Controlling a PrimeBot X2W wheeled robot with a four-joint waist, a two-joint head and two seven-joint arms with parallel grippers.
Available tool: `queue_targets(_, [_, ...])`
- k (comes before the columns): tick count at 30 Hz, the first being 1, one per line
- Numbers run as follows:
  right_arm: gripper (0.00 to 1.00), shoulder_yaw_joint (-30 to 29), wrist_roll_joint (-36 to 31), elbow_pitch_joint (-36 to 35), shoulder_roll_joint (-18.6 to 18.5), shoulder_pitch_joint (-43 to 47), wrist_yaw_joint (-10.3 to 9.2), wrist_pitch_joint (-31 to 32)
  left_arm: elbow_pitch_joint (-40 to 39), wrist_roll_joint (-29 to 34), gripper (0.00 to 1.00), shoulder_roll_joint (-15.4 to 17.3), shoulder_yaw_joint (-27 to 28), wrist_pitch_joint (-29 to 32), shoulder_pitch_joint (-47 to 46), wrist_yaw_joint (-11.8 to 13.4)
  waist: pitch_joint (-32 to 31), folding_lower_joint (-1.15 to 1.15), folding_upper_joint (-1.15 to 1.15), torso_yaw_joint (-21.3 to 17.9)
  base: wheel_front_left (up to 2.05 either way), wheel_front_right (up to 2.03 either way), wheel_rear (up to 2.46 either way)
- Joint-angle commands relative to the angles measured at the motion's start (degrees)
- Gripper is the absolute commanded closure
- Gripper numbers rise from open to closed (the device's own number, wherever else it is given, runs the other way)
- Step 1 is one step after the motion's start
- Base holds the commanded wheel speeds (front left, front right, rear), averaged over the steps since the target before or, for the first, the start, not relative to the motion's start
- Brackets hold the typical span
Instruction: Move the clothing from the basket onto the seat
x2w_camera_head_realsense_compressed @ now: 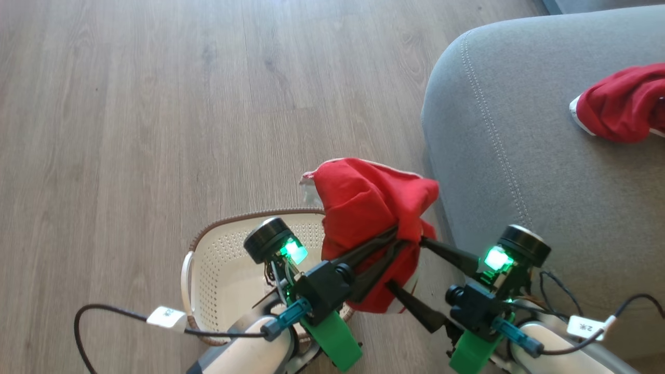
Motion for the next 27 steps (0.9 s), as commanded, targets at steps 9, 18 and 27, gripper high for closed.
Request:
queue_targets(9, [0.00, 7.07, -0.77, -1.28, -1.54, -4.70, -0.01, -0.36, -2.80, -0.36, 1.00, 0.14, -0.63, -0.72, -4.41, -0.07, 0.68, 0.00, 0.00, 0.91, 0.00, 0.00, 0.00])
queue_targets(18, [0.00, 8.43, -0.31, -0.98, -1.14, -6.51, -0.01, -0.36, -2.96, -0.58, 1.00, 0.20, -0.23, -0.72, -4.63, -0.07, 1.33, 0.00, 0.00, 1.45, 0.00, 0.00, 0.00])
queue_targets(27, [1.00, 3.49, 0.79, -1.93, 1.77, -4.51, -0.01, -0.36, -2.68, -0.95, 1.00, -0.07, -0.69, -0.72, -4.21, -0.07, 1.58, 0.00, 0.00, 1.93, 0.00, 0.00, 0.00])
